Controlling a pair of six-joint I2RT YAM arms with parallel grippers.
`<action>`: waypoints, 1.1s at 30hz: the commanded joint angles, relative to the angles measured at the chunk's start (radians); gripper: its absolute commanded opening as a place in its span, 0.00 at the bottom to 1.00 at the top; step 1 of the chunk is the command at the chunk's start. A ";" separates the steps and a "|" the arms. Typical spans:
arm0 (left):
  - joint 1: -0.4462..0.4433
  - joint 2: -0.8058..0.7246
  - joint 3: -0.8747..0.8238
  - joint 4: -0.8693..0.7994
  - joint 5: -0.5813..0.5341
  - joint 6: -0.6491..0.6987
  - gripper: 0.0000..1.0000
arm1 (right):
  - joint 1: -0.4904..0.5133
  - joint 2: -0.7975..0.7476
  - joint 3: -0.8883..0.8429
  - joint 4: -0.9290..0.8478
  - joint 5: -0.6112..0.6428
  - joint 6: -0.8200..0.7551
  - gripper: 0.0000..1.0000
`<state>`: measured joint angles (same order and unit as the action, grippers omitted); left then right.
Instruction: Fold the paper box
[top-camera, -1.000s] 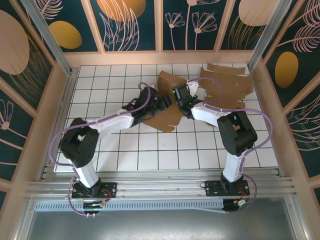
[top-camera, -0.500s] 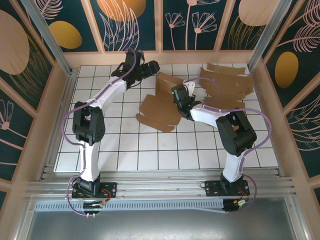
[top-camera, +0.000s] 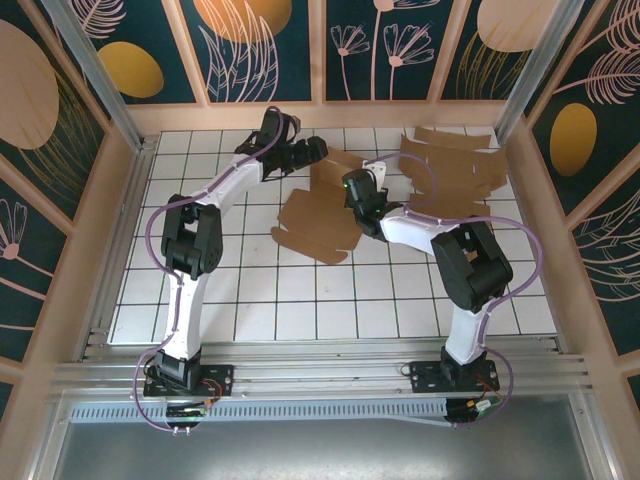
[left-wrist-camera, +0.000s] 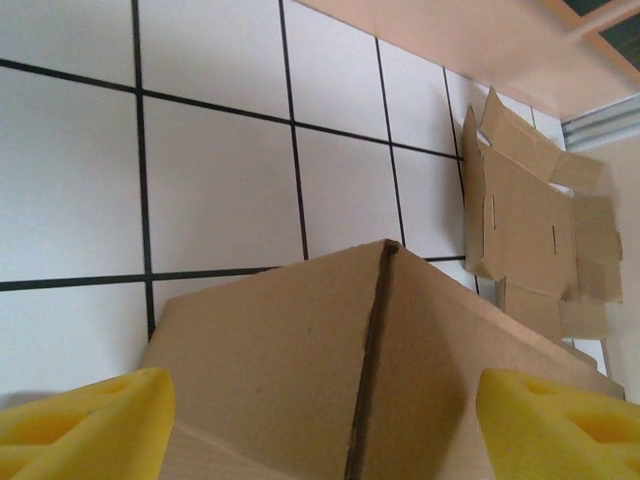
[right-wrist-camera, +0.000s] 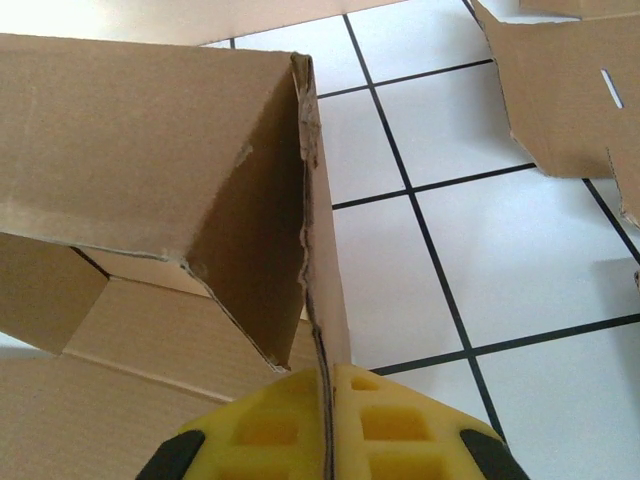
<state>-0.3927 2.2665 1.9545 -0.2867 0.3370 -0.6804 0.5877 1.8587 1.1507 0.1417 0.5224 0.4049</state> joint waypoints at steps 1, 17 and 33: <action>-0.001 0.036 0.012 0.034 0.059 0.001 0.79 | 0.019 0.043 0.007 -0.040 -0.050 -0.008 0.04; 0.000 0.019 -0.073 0.083 0.084 -0.030 0.57 | -0.001 -0.074 -0.052 -0.003 -0.227 0.094 0.45; 0.000 0.020 -0.065 0.080 0.089 -0.032 0.57 | -0.143 -0.488 -0.403 0.117 -0.498 -0.306 0.99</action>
<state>-0.3851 2.2871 1.9072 -0.1333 0.4301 -0.7216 0.5014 1.3800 0.7956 0.1955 0.1291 0.2615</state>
